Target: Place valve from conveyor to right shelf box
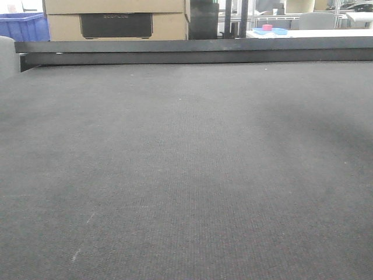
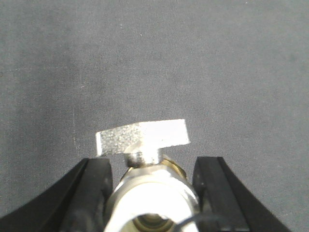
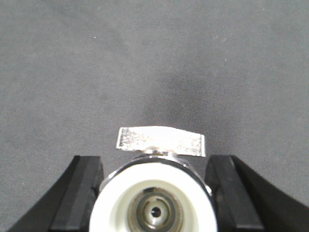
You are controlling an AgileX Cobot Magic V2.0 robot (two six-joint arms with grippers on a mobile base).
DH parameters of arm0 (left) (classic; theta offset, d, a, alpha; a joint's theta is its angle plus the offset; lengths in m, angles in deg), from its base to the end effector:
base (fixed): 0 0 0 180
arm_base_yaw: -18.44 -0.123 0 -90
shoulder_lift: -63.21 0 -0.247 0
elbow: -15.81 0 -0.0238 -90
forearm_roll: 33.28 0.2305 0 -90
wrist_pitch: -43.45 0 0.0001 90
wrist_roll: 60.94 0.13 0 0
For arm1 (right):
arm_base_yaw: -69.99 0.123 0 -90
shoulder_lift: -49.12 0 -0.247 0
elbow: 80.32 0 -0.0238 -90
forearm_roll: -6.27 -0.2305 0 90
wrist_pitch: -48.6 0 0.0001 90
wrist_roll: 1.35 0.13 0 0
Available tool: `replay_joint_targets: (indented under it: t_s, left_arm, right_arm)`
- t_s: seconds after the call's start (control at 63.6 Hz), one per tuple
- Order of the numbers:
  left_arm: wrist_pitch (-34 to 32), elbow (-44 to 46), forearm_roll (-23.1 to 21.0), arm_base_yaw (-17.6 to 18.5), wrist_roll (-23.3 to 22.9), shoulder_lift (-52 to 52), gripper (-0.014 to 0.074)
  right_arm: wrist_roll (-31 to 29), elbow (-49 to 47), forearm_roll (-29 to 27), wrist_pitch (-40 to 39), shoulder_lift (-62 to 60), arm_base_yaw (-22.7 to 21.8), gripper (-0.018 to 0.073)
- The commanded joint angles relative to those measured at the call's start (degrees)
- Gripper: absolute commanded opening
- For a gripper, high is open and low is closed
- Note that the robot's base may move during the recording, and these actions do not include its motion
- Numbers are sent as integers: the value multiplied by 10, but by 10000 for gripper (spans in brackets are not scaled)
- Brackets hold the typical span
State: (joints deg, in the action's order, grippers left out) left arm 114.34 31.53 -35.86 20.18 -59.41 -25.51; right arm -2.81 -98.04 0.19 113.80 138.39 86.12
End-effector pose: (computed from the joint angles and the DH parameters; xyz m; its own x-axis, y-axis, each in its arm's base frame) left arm 0.2841 -0.0142 0.3551 -0.8066 0.0365 -0.5900 0.0650 0.9975 -0.0273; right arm 0.2816 0.0945 0.3714 -0.7047 -0.1839 -0.6853 -0.3265 0.9415 0.0830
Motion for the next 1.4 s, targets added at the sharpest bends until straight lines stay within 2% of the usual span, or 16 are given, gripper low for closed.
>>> replay_joint_targets:
  t_s: [0.0, 0.173, 0.362, 0.566, 0.88, 1.383]
  left_arm:
    - [-26, 3, -1, 3, -4, 6, -111]
    - [-106, 3, -1, 3, -4, 6, -111]
    - [-143, 3, -1, 3, -4, 6, -111]
    - [-146, 3, -1, 3, -4, 6, -111]
    - [-187, 3, -1, 3, -4, 6, -111]
    - [-322, 3, -1, 3, -4, 6, -111]
  right_arm:
    - [1, -12, 4, -30, -10, -1, -163]
    - [1, -12, 4, -76, -9, -1, -163]
    - [1, -12, 4, -120, -9, -1, -163]
    - [1, -12, 4, -121, -9, -1, -163]
    - [1, -12, 4, -121, -9, -1, -163]
    - [1, -12, 4, -121, -9, -1, -163]
